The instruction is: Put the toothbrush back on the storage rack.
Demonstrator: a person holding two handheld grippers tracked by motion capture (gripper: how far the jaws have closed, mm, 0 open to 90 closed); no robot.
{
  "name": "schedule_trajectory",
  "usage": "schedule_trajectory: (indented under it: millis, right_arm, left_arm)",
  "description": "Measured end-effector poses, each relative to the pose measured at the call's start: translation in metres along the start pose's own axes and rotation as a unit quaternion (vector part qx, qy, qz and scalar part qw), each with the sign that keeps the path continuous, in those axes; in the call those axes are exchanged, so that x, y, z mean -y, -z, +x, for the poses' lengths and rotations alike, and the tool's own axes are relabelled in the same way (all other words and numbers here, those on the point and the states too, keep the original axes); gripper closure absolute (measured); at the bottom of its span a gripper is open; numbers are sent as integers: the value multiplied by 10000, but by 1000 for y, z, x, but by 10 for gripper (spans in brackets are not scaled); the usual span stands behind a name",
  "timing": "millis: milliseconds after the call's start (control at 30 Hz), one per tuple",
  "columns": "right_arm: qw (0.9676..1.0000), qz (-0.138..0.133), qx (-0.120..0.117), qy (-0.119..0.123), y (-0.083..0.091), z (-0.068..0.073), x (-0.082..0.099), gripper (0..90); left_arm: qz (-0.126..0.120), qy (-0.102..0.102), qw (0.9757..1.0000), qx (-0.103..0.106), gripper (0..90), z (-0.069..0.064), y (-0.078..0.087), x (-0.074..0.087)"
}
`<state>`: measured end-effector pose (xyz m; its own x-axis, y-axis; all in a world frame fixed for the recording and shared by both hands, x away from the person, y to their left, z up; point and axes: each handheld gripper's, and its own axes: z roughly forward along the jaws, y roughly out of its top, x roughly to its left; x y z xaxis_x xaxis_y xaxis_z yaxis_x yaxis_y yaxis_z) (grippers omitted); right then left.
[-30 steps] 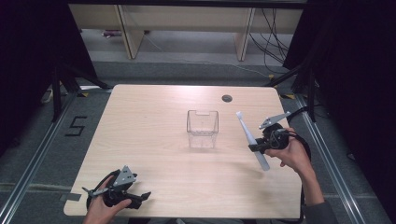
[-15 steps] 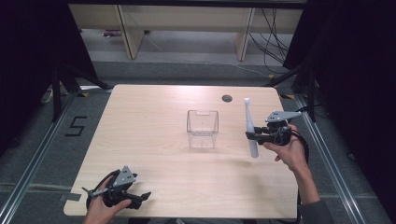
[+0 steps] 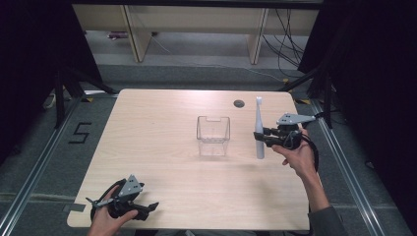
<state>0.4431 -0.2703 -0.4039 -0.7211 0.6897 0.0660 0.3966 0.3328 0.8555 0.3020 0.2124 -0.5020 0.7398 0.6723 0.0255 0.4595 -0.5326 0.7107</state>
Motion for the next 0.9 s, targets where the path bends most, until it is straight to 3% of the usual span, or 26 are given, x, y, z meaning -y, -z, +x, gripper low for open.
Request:
schedule_trajectory:
  millis: [33,67,133,200,233,533,633,900]
  right_arm:
    - [9999,8,12,149,0,-1,-1,670]
    - [10000,20,-70,16,-2,1,-2,670]
    - [9999,-82,-1,147,-4,1,-5,670]
    - [10000,-47,-59,32,-4,3,-6,670]
    - [9998,-47,-68,170,-4,2,-10,670]
    - [9999,-41,-81,94,-5,6,-22,671]
    - [9999,-17,-127,94,-5,9,-31,670]
    - [9998,-113,-151,102,-5,17,-50,671]
  left_arm:
    - [25,-48,10000,4,149,1,0,0]
    - [25,-48,10000,4,149,1,0,0]
    - [16,-40,10000,3,149,0,0,0]
    - [17,-6,10000,1,149,0,0,1]
    - [-16,49,10000,-14,149,0,0,1]
    - [-65,118,9999,22,150,-1,-1,1]
    - [-51,45,10000,-6,149,0,-1,0]
    - [-72,104,9999,40,149,-1,-1,0]
